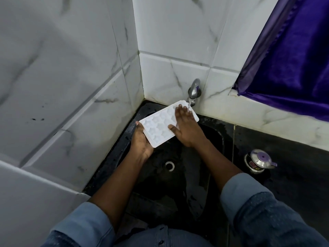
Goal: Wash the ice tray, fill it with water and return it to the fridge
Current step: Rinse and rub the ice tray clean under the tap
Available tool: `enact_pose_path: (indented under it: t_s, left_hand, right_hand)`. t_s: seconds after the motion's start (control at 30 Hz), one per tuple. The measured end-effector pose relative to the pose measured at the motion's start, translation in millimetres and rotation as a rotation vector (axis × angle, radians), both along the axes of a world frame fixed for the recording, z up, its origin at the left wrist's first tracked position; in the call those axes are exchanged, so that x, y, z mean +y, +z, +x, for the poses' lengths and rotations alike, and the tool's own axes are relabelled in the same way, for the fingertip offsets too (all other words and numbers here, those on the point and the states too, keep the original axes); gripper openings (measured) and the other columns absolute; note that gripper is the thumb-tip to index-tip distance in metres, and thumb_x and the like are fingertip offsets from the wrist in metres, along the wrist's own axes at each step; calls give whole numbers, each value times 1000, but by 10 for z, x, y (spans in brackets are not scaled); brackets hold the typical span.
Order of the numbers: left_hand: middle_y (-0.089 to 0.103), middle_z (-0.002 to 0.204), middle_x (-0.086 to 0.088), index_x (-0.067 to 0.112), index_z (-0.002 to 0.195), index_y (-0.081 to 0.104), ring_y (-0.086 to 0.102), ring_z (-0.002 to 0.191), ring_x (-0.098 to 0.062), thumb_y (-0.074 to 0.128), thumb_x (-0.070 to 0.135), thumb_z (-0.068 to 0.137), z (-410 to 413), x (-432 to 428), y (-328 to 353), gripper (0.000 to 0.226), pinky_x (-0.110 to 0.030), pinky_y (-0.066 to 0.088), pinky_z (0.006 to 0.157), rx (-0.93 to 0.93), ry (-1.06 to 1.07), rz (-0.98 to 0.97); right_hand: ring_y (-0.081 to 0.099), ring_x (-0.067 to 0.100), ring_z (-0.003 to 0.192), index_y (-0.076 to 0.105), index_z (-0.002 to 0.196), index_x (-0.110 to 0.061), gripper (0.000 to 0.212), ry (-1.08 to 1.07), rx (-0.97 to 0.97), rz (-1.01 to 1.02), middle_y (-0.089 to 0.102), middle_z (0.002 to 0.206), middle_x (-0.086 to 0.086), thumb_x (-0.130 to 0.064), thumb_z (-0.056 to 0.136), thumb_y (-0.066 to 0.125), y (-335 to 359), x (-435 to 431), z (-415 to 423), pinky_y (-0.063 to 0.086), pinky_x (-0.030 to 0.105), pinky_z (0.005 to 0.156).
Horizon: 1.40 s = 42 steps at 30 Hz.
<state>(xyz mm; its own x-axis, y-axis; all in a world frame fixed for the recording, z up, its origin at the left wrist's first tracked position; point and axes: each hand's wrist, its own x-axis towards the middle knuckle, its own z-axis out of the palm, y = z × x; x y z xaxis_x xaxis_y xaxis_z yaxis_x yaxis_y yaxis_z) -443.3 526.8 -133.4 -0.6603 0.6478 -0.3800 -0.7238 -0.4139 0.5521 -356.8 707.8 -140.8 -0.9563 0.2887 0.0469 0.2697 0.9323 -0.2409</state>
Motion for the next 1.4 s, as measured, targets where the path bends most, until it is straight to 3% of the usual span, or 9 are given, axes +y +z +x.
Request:
enact_pose_path:
  t_s: [0.17,0.33,0.6,0.73,0.87,0.97,1.1,1.23,1.4]
  left_hand:
    - [77,122,-18,2,137,60,78,108,-32,27,67,107,-8,17,-6,79,-47,66,83,27,-2,-17]
    - [73,132,-16,3,145,57,74,115,-29,29,70,106,-7,15,-7,83,-53,50,106,-35,-35,-37]
    - [75,126,-19,5,141,61,75,109,-36,28,65,108,-50,27,-22,76,-51,59,87,-35,3,-126]
    - [62,146,-25,1,149,54,61,132,-41,26,69,106,-18,64,-50,86,-54,54,100,-54,-47,-98]
    - [75,127,-18,4,137,62,77,109,-33,29,70,105,8,48,-110,81,-49,65,79,-97,-87,-41]
    - [64,143,-25,2,150,54,65,128,-40,28,70,106,-10,68,-158,85,-55,54,100,-88,-79,-119]
    - [64,144,-23,5,148,58,63,131,-43,29,66,108,-68,128,-207,78,-57,54,97,-101,-20,-232]
    - [59,149,-26,2,152,52,56,139,-44,28,68,106,-12,217,-249,84,-62,42,115,-113,-77,-193]
    - [77,118,-23,2,131,63,78,103,-37,29,70,106,94,327,-257,80,-56,51,91,-147,-146,-98]
  right_hand:
    - [-12,27,161,-2,166,-5,98,117,-1,3,-9,174,14,-74,99,18,-45,-102,3,-4,42,131]
    - [-8,24,162,0,166,-7,95,400,5,107,-3,175,13,-72,102,27,-118,-353,-86,-4,38,131]
    - [-12,26,161,-3,165,-4,90,-29,-42,24,-10,174,16,-66,105,25,15,177,-94,-4,44,131]
    - [-9,27,161,-2,166,-5,97,163,-43,5,-7,174,17,-72,101,24,-29,-131,-68,-2,44,131]
    - [-7,25,162,1,167,-7,97,355,-47,96,-4,175,13,-73,100,24,-164,-323,14,-2,41,131]
    - [-8,25,162,0,167,-8,95,209,-53,62,-4,175,13,-73,100,19,-148,-105,79,-2,42,131]
    - [-7,30,161,-1,165,-3,102,-135,-108,63,-5,174,18,-76,95,5,-100,220,223,-6,46,130]
    - [-16,27,160,-6,166,-8,101,32,-108,24,-12,173,14,-79,95,7,-135,-23,323,-6,49,130]
    - [-15,23,161,-2,168,-20,89,231,-88,97,-8,175,6,-74,100,17,-272,-331,455,-9,51,129]
